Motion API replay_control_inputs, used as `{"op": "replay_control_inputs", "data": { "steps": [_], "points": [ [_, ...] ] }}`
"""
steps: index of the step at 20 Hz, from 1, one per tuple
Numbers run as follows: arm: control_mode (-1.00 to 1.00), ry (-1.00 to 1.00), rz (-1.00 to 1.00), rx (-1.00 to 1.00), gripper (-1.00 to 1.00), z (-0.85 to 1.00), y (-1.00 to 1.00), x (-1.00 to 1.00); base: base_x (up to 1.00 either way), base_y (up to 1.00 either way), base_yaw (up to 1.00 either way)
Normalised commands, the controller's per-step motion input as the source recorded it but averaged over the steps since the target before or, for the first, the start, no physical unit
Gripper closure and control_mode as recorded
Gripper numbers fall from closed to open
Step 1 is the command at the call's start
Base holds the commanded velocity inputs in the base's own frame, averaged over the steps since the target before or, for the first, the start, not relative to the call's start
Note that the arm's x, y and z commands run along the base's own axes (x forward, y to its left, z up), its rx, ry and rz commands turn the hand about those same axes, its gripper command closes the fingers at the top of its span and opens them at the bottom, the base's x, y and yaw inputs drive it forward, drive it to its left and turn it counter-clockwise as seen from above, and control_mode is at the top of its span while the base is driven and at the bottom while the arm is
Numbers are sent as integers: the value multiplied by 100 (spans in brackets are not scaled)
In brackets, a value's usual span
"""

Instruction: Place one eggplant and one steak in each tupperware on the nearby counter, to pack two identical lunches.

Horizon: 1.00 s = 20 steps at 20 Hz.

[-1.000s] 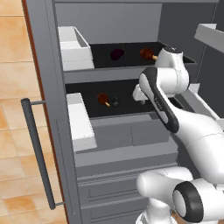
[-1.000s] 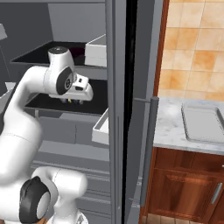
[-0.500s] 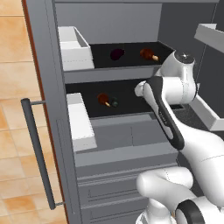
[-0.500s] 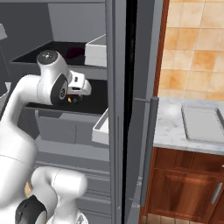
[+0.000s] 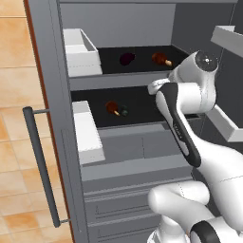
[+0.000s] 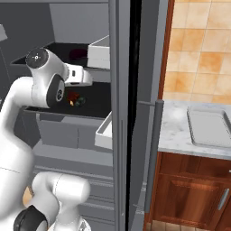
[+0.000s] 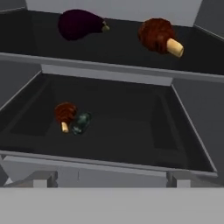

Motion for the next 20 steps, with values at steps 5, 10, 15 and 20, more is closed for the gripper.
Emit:
{"op": "replay_control_inputs", "data": {
  "steps": [5,10,15,20],
  "points": [
    [-100,-1,0,0,-100,43,-17,7,0,0,0],
    [-100,0,-1,0,-100,25,-10,36,0,0,0],
    [-100,0,-4,0,-100,12,-31,28,0,0,0],
    [-100,0,-4,0,-100,8,-23,39,0,0,0]
  ]
}}
